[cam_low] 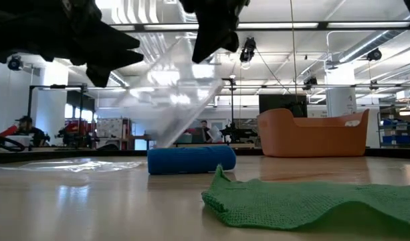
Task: Roll bandage
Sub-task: Open the transparent zip bag
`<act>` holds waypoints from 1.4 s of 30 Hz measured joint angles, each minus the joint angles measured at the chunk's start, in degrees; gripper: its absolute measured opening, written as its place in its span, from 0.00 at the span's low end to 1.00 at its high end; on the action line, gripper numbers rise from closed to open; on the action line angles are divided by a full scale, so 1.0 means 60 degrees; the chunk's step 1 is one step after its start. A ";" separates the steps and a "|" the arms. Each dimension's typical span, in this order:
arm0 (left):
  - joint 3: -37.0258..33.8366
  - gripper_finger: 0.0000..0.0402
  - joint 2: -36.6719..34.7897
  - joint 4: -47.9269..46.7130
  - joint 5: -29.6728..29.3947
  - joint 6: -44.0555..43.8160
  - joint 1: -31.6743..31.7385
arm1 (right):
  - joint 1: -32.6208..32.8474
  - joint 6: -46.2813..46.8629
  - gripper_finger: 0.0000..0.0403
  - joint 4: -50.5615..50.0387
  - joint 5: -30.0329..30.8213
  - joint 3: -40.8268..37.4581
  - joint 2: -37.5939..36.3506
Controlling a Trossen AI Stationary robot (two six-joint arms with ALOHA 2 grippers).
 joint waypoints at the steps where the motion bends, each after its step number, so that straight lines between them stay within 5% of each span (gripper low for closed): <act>1: 0.0148 0.40 0.0236 0.0088 -0.0057 0.0065 0.0008 | 0.0000 -0.0010 0.00 0.0044 0.0003 0.0000 0.0095; 10: 0.1054 0.61 0.1816 -0.0423 -0.1569 0.0410 0.0096 | 0.0049 -0.0119 0.00 0.0069 -0.0001 -0.0011 0.0578; 18: 0.1616 0.63 0.2931 -0.0941 -0.1561 0.0471 0.0380 | 0.0149 -0.0119 0.00 0.0213 0.0002 -0.0007 0.0462; 24: 0.1986 0.50 0.3446 -0.1263 -0.1339 0.0632 0.0435 | 0.0157 -0.0210 0.00 0.0210 -0.0001 -0.0007 0.0462; 33: 0.2621 0.03 0.3381 -0.3038 -0.1182 0.0372 0.0486 | 0.0311 -0.0509 0.00 0.0157 0.0002 -0.0004 0.0395; 42: 0.1881 0.01 0.2792 -0.2316 -0.1534 -0.0178 0.0507 | 0.0976 -0.0028 0.12 0.0097 0.1820 -0.0127 -0.1177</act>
